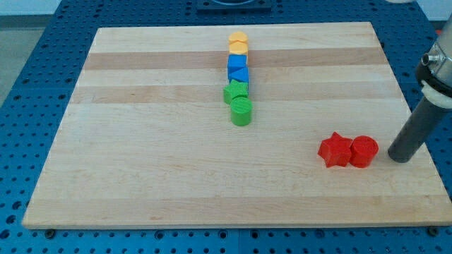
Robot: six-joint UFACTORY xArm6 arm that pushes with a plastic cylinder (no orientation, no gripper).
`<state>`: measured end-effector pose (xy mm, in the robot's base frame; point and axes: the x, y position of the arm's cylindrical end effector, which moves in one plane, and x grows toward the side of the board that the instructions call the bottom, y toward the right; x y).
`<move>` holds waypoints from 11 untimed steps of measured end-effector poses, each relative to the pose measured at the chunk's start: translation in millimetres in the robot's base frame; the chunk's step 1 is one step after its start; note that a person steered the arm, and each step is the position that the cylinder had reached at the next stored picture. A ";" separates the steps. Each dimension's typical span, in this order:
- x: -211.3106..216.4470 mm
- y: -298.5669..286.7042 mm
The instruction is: Push both the red blocks towards the left
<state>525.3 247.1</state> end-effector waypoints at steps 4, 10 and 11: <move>0.0 -21.0; 0.0 -64.2; 0.0 -75.9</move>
